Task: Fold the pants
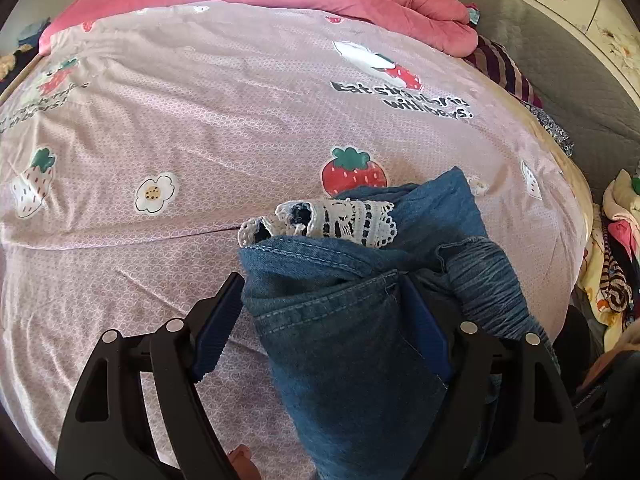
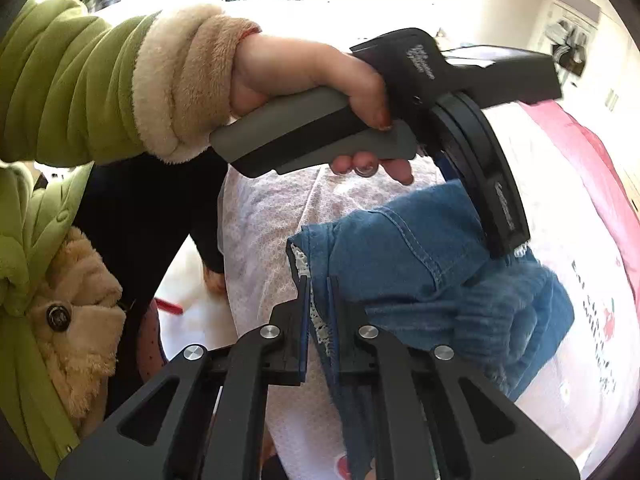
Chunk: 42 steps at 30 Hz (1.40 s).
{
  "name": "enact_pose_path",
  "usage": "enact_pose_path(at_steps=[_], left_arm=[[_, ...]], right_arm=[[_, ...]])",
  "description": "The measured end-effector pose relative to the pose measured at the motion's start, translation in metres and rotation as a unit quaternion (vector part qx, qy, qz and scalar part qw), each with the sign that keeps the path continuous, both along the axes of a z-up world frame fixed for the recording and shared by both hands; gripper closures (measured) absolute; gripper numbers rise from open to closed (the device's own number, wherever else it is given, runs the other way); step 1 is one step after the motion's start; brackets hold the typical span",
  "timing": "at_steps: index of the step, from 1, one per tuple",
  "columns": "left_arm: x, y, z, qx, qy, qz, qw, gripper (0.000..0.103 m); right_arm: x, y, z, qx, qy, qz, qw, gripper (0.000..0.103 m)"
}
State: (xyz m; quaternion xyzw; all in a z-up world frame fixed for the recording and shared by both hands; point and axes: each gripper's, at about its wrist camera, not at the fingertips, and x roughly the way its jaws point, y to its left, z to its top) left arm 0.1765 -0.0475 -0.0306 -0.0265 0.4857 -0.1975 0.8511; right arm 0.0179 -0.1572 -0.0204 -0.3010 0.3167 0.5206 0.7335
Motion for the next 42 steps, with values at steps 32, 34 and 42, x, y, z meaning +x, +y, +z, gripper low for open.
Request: enact_pose_path(at_steps=[32, 34, 42], left_arm=[[-0.079, 0.017, 0.024, 0.044, -0.069, 0.037, 0.9960, 0.014], [-0.079, 0.019, 0.014, 0.045, -0.057, 0.040, 0.9965, 0.012], [-0.068, 0.021, -0.006, 0.019, -0.029, 0.044, 0.9984, 0.010]], right_arm=[[0.087, -0.118, 0.051, 0.205, 0.118, -0.367, 0.900, 0.009], [0.102, -0.120, 0.042, 0.202, 0.133, -0.384, 0.891, 0.009], [0.155, -0.123, 0.009, 0.218, 0.223, -0.407, 0.859, 0.008]])
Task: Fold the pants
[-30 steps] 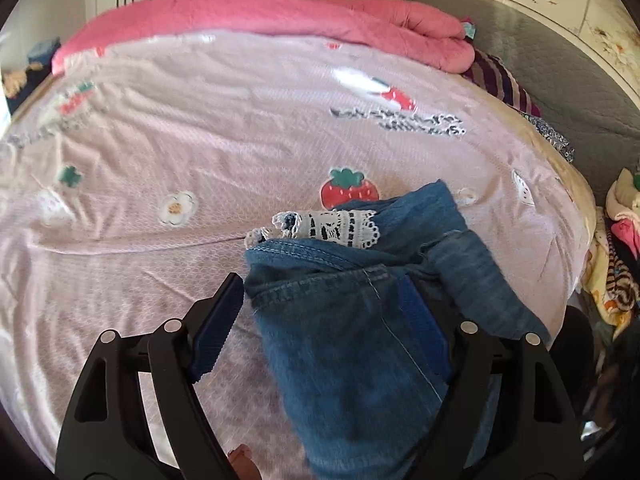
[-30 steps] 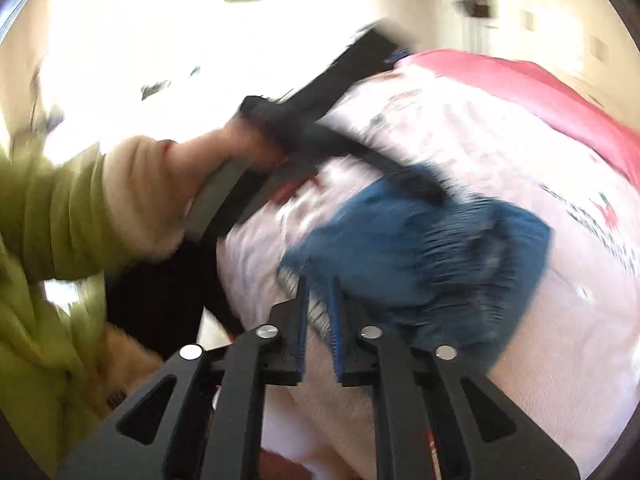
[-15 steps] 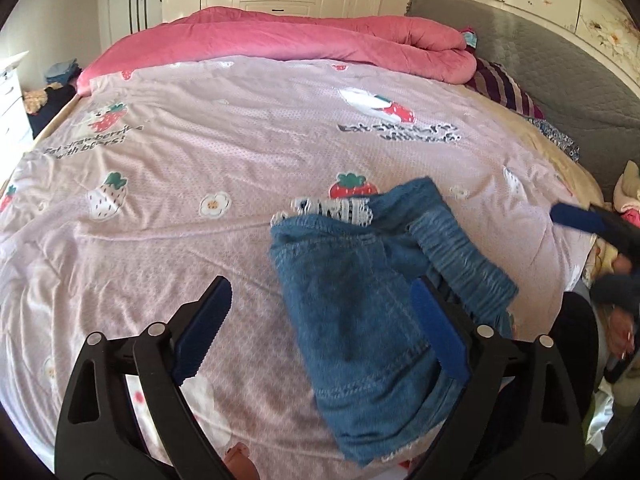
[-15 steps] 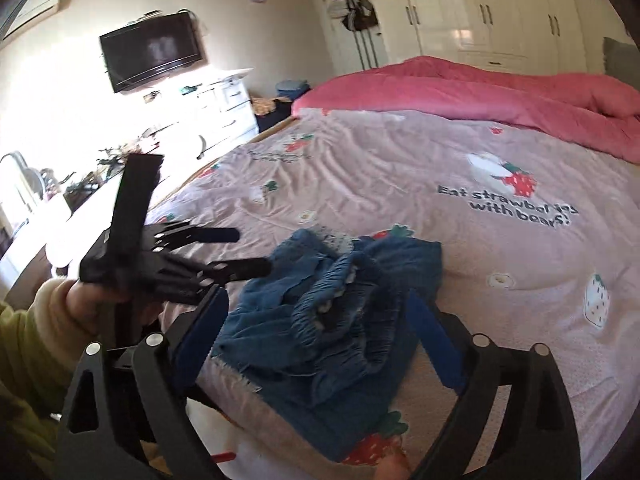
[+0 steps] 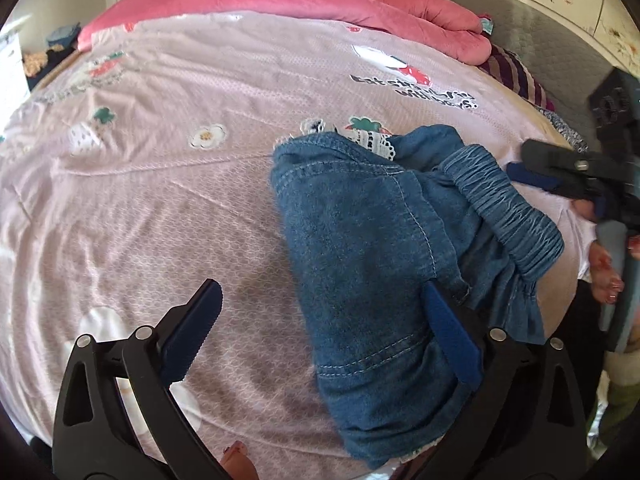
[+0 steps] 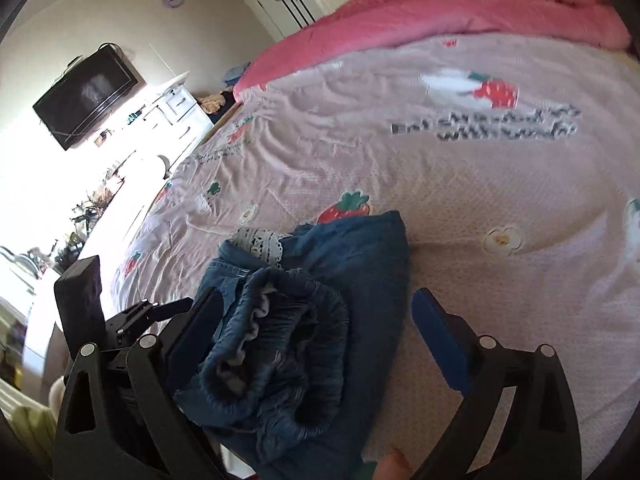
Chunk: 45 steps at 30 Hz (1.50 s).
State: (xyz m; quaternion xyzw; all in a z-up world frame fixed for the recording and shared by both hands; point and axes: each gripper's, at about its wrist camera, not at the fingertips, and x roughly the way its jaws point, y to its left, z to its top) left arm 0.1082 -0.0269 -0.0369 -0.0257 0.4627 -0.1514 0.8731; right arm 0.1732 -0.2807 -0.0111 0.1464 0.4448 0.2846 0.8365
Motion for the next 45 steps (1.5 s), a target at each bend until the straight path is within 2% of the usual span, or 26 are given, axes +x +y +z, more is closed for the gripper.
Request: enact_pose_path(at_steps=[3, 5, 8, 10, 11, 14, 16, 21, 27, 30, 33, 35, 38, 40, 41, 42, 45], left_arm=[[0.001, 0.001, -0.006, -0.023, 0.014, 0.000, 0.9996, 0.010], [0.001, 0.001, -0.008, -0.031, 0.019, 0.000, 0.9993, 0.012], [0.000, 0.000, -0.009, -0.049, 0.029, -0.008, 0.9983, 0.029], [-0.001, -0.003, -0.009, -0.059, 0.033, -0.018, 0.9975, 0.049], [-0.001, -0.005, -0.009, -0.068, 0.038, -0.023, 0.9967, 0.057], [-0.002, -0.011, -0.002, -0.064, 0.030, -0.028, 0.9971, 0.070], [-0.002, -0.011, 0.005, -0.066, 0.024, -0.030, 0.9971, 0.074], [0.004, -0.013, 0.028, -0.052, -0.011, -0.032, 0.9981, 0.076], [0.036, -0.004, 0.051, -0.036, -0.049, -0.009, 0.9981, 0.076], [0.059, -0.001, 0.044, -0.024, -0.040, 0.001, 0.9989, 0.076], [0.073, 0.001, 0.028, -0.013, -0.027, 0.009, 0.9995, 0.075], [0.075, 0.002, 0.017, -0.001, -0.023, 0.012, 0.9997, 0.073], [0.070, 0.000, 0.005, 0.014, -0.026, 0.014, 0.9995, 0.070], [0.069, 0.005, 0.002, 0.009, -0.024, 0.020, 0.9995, 0.066], [0.068, 0.005, 0.002, 0.006, -0.025, 0.023, 0.9994, 0.065], [0.068, 0.007, 0.003, 0.006, -0.026, 0.025, 0.9993, 0.063], [0.065, 0.007, 0.005, 0.012, -0.031, 0.031, 0.9990, 0.058]], right_arm=[[0.011, 0.003, -0.016, -0.004, 0.021, -0.002, 1.000, 0.008], [0.016, 0.002, -0.028, 0.013, 0.045, -0.002, 0.999, 0.009], [0.016, 0.002, -0.034, 0.035, 0.057, 0.004, 0.998, 0.036], [0.013, 0.005, -0.033, 0.031, 0.048, 0.012, 0.998, 0.051], [0.011, 0.007, -0.032, 0.035, 0.045, 0.020, 0.998, 0.066], [0.005, 0.010, -0.024, 0.012, 0.014, 0.019, 1.000, 0.092], [0.000, 0.010, -0.017, 0.009, -0.013, 0.021, 1.000, 0.093], [0.000, 0.013, 0.004, 0.018, -0.057, 0.027, 0.998, 0.093], [0.038, 0.028, 0.029, 0.014, -0.090, 0.014, 0.996, 0.093], [0.059, 0.040, 0.028, 0.001, -0.090, 0.014, 0.996, 0.093], [0.075, 0.053, 0.014, -0.030, -0.079, 0.014, 0.996, 0.093], [0.080, 0.064, -0.001, -0.078, -0.073, 0.014, 0.994, 0.093], [0.083, 0.067, -0.016, -0.100, -0.064, 0.001, 0.993, 0.090], [0.084, 0.063, -0.019, -0.097, -0.057, -0.009, 0.994, 0.087], [0.083, 0.060, -0.019, -0.097, -0.057, -0.014, 0.994, 0.082], [0.081, 0.058, -0.019, -0.101, -0.058, -0.020, 0.993, 0.072], [0.075, 0.050, -0.011, -0.098, -0.066, -0.031, 0.993, 0.057]])
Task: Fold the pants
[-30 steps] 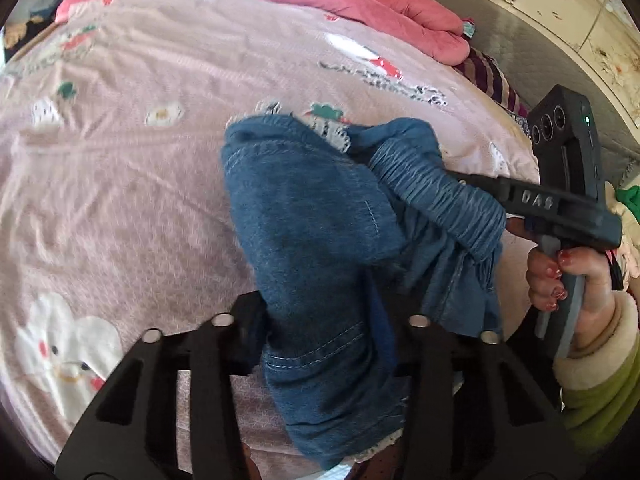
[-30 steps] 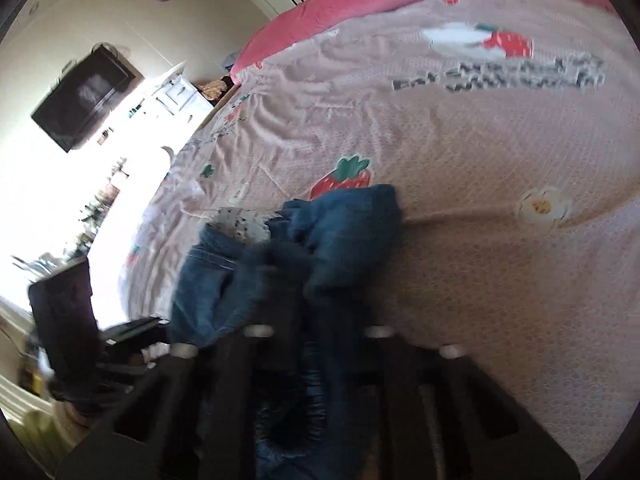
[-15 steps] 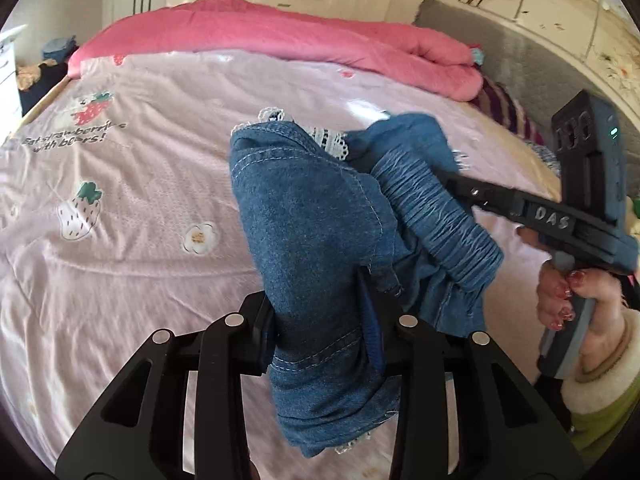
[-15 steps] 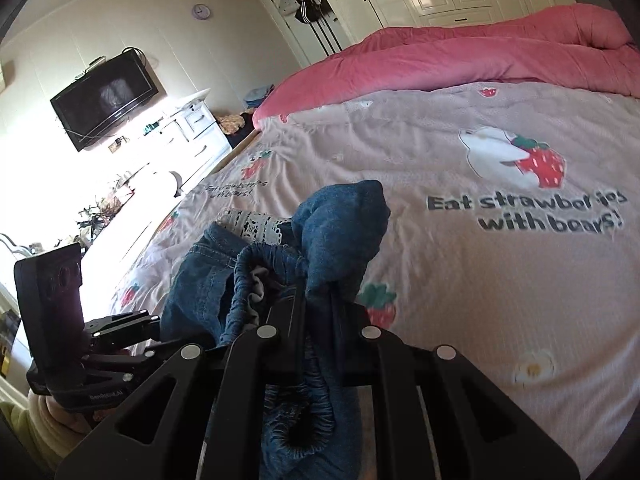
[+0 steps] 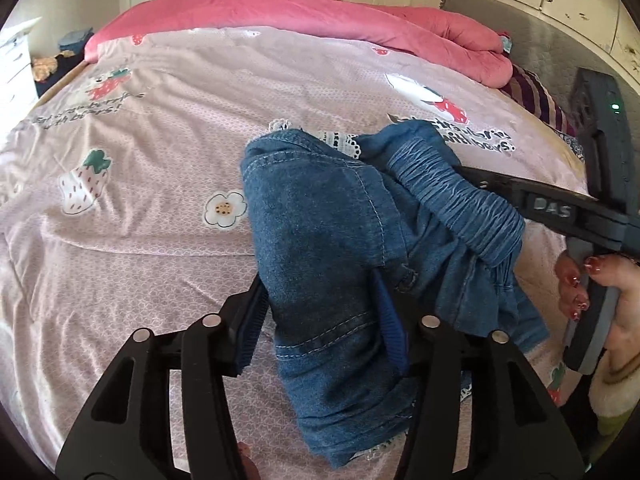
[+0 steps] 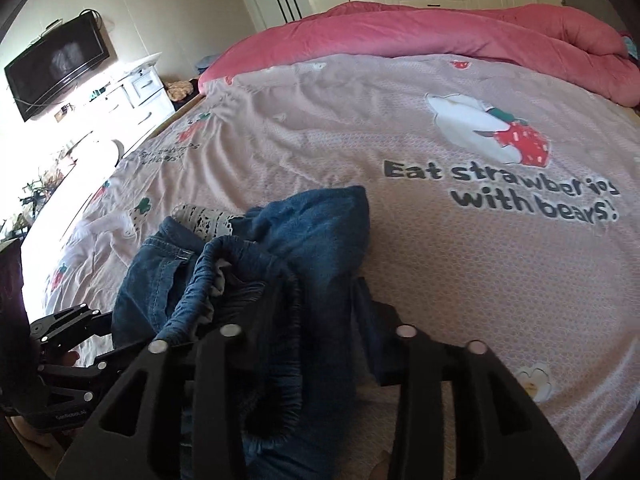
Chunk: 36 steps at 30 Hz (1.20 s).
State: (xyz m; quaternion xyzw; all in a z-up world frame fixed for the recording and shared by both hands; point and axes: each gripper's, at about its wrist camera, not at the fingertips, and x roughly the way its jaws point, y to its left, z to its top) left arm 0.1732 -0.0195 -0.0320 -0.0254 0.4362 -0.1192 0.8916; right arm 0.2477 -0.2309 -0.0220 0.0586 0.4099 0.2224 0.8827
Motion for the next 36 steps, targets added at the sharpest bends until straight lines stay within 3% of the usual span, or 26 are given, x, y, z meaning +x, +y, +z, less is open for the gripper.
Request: enact_pose_path(at_steps=[6, 15, 24, 36], left_arm=[[-0.007, 0.003, 0.006, 0.000, -0.008, 0.011, 0.9999, 0.052], [-0.032, 0.016, 0.026, -0.005, -0.031, 0.033, 0.9989, 0.038], [-0.064, 0.028, 0.052, -0.006, -0.057, 0.052, 0.9970, 0.020], [-0.092, 0.034, 0.080, 0.003, -0.089, 0.070, 0.9936, 0.010]], right_arm=[[-0.027, -0.014, 0.025, 0.002, -0.037, -0.012, 0.999, 0.034], [-0.075, -0.012, 0.056, -0.023, -0.096, -0.005, 0.995, 0.014], [-0.113, -0.005, 0.080, -0.038, -0.138, -0.006, 0.990, 0.008], [-0.131, -0.004, 0.097, -0.037, -0.155, -0.010, 0.987, 0.005]])
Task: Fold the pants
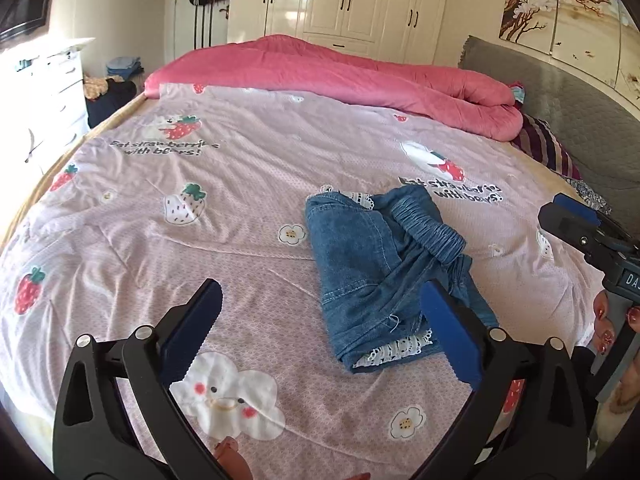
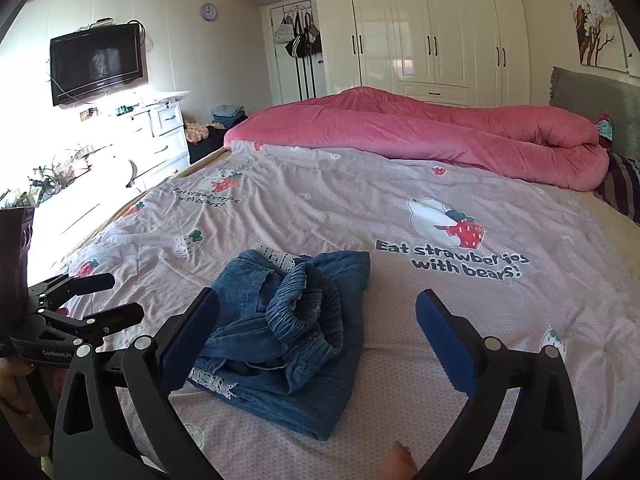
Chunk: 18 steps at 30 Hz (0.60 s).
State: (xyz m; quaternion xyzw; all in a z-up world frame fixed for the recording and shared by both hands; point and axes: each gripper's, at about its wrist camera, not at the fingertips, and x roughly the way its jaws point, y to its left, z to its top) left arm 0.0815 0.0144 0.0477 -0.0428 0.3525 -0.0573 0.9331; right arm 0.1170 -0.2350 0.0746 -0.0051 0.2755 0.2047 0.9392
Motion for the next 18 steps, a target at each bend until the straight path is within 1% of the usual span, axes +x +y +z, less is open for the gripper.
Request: enact_pose_path(at_steps=[8, 18], left_arm=[[-0.014, -0.001, -0.001, 0.006, -0.001, 0.008, 1.0000, 0.010], [-0.033, -0.006, -0.011, 0.006, 0.002, 0.014, 0.9999, 0.009]], right_arm=[[-0.016, 0.003, 0.001, -0.004, -0.006, 0.001, 1.000, 0.005], [-0.034, 0.003, -0.010, -0.008, -0.004, -0.011, 1.000, 0.005]])
